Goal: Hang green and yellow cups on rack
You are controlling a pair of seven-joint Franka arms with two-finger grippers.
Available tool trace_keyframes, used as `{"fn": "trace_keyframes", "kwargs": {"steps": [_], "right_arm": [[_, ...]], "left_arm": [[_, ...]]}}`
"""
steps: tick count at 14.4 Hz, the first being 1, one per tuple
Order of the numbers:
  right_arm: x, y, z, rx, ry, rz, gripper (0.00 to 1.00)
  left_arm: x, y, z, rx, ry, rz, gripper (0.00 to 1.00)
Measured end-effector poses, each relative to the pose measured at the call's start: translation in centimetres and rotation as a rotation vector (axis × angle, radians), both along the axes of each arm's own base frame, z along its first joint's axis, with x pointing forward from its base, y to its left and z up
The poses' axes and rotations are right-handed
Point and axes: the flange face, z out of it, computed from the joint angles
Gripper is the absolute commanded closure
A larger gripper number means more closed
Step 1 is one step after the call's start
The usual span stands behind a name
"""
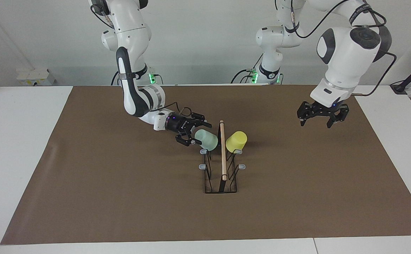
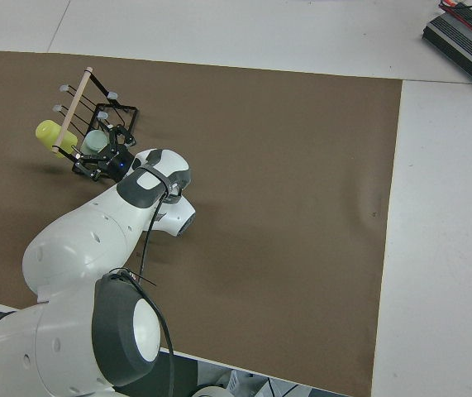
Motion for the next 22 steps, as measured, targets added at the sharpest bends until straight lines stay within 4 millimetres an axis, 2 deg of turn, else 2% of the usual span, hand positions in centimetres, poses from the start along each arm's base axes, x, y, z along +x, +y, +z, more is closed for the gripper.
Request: {"fn": "trace_keyframes", "kwargs": {"steps": [3,7,11,13,15,18,20,22], "right_arm": [[-0.1,-0.5,-0.8,-0.046,0.034,-0.019,0.03],[-0.6,-0.7,-2.1,-0.102,0.079,-0.033,0.03],[-1.3,-0.9,-3.1,-0.129,0.1,-0.021,0.03],[-1.7,-1.9,-3.8,-0.178,0.101,0.023,0.03],[-1.2,-4.3,-4.2,-0.248,0.077,0.081,0.01],[0.7,-10.4,-3.3,-0.376,0.014,0.169,0.0],[2.4,-15.5,-1.1,-0.489,-0.021,0.232,0.0],[3.9,-20.4,2.3,-0.591,-0.006,0.283,0.0]], "left_arm": [[-0.8,1.6,2.4,-0.001,-0.008,-0.021,0.0],[-2.9,2.0,5.1,-0.001,-0.004,-0.024,0.0],[-3.7,2.2,5.7,0.001,0.018,-0.043,0.0],[-3.9,2.2,5.5,0.002,0.039,-0.046,0.0],[-4.1,2.2,5.4,0.003,0.05,-0.045,0.0],[-4.2,2.3,5.6,0.001,0.052,-0.042,0.0],[-4.4,2.0,5.8,-0.004,0.052,-0.041,0.0],[-4.5,1.6,5.7,-0.006,0.054,-0.039,0.0]]}}
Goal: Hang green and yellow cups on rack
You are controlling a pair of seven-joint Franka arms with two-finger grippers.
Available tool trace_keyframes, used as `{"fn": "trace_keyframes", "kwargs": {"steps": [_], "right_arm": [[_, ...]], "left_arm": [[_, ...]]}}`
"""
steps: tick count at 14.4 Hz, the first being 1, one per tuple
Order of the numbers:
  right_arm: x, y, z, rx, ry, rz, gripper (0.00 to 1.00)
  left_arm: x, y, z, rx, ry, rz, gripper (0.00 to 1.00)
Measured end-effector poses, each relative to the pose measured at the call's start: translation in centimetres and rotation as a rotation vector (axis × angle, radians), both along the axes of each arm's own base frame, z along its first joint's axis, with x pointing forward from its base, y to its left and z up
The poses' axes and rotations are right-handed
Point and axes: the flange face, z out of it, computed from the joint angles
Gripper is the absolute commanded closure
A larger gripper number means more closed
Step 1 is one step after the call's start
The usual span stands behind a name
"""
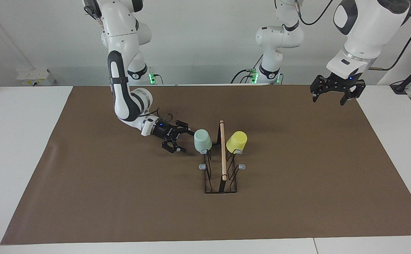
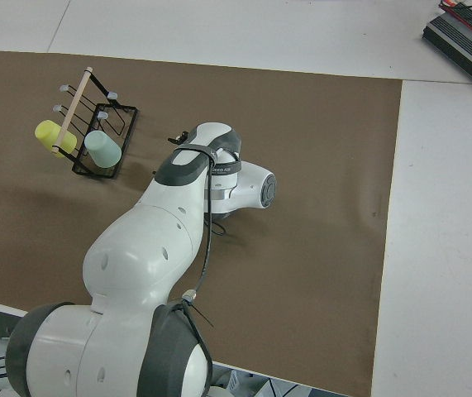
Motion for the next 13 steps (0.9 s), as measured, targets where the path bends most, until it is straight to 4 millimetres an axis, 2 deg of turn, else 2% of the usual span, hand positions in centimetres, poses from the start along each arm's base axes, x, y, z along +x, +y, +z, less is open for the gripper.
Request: {"fn": "trace_keyframes", "kwargs": {"steps": [2,3,7,13], "right_arm": [[0.7,-3.1,2.9,-0.083,0.034,0.018,0.0],[0.9,-3.9,3.7,-0.106,0.046,0.018,0.0],[1.3,-5.4,5.4,-0.193,0.16,0.033,0.0],[2.3,-9.6,11.4,-0.336,0.395,0.078,0.0]], "left_arm": [[0.0,-0.1,0.0,0.0,0.002,0.001,0.0],[0.0,-0.1,0.0,0.0,0.004,0.001,0.0],[-0.1,-0.2,-0.1,-0.004,0.008,0.001,0.0],[-0.1,1.0,-0.1,-0.071,0.017,0.124,0.0]]}}
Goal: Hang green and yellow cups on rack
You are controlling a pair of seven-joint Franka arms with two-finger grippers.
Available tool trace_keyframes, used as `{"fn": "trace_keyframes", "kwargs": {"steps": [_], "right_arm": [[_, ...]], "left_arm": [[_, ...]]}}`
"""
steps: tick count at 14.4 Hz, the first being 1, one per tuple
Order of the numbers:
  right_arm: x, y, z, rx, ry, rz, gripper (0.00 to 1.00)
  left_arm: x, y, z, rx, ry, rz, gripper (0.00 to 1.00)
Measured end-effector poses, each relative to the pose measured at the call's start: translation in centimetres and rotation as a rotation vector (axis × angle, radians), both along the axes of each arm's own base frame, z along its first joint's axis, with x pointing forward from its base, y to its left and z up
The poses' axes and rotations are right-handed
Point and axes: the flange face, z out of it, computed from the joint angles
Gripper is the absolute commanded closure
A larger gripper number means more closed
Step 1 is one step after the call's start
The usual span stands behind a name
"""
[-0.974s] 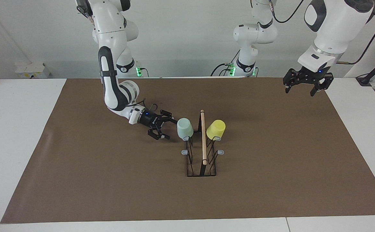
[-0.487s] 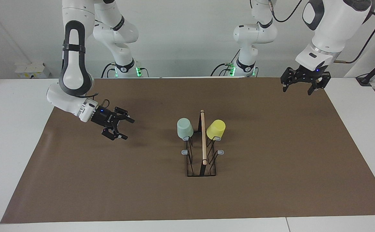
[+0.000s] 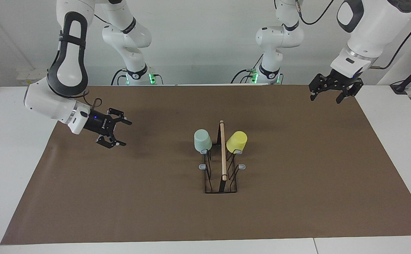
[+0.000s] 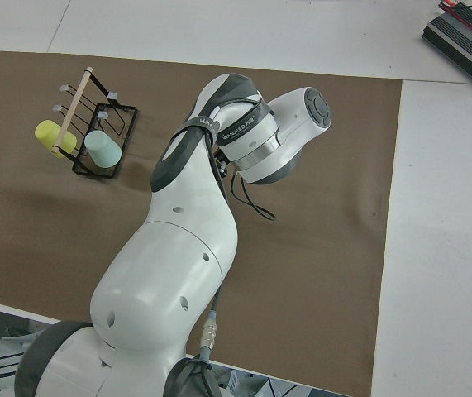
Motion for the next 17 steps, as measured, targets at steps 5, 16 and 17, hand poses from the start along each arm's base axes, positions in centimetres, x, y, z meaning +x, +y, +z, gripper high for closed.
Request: {"fn": "trace_keyframes", "kwargs": {"steps": [5,16,17], "right_arm": [[-0.8,-0.2,8.5,-0.389,0.125,-0.103,0.0],[-2.6,-0.9,13.8,-0.65,0.405,-0.725,0.0],[-2.5,-0.3,14.3,-0.656,0.433,-0.801,0.0]], "left_arm": [[-0.1,-0.5,0.0,0.001,0.006,0.01,0.0],[-0.2,-0.9,0.0,0.033,0.004,0.001,0.0],[-0.2,-0.9,0.1,0.033,0.004,0.002,0.0]]}}
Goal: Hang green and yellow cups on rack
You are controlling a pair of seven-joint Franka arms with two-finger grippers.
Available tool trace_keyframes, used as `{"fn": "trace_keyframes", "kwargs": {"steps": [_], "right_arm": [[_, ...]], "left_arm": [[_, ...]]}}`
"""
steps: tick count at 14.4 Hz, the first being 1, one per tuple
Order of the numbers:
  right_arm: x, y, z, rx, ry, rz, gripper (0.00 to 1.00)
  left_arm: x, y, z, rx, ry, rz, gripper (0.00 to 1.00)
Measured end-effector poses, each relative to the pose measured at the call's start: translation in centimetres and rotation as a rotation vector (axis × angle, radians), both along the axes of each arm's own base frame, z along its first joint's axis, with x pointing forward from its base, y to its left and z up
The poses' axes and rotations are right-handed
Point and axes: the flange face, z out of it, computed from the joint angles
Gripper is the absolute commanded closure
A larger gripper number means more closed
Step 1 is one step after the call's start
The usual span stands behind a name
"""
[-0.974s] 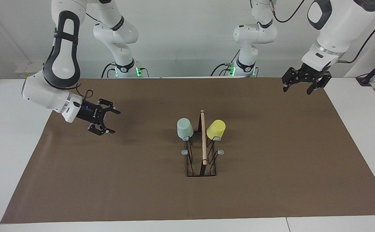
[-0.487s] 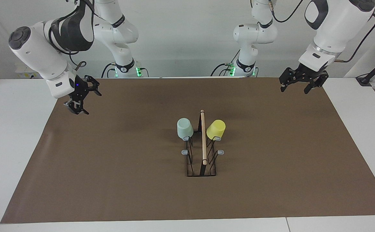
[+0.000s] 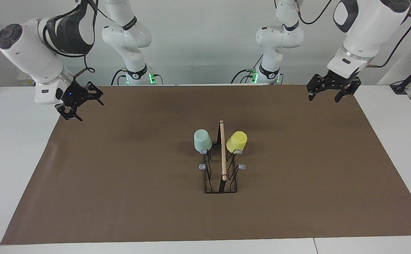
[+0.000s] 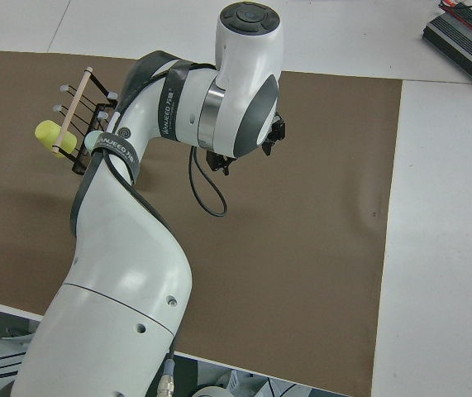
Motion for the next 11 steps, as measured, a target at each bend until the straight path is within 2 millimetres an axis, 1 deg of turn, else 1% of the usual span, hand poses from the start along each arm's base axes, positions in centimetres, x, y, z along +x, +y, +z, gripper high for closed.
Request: {"fn": "trace_keyframes", "kwargs": {"steps": [2,3,4,8,10,11], "right_arm": [[0.1,2.0,0.9,-0.013,0.017,-0.083,0.0],[0.2,2.7,1.2,-0.018,0.01,-0.099,0.0],[0.5,2.9,1.5,-0.02,-0.012,-0.109,0.0],[1.0,1.9,1.9,-0.025,-0.061,-0.129,0.0],[0.9,2.5,2.7,-0.069,-0.059,-0.113,0.0],[0.7,3.3,3.5,-0.098,-0.041,-0.124,0.0]], "left_arm": [[-0.1,0.1,0.1,0.0,-0.002,0.001,0.0],[-0.1,0.1,0.2,0.0,-0.004,0.002,0.0],[-0.1,0.0,0.2,0.0,-0.005,0.002,0.0],[-0.2,-0.4,0.4,0.0,-0.007,-0.006,0.0],[-0.3,-0.4,0.5,0.0,-0.01,-0.006,0.0],[-0.3,-0.3,0.5,0.0,-0.01,-0.004,0.0]]}}
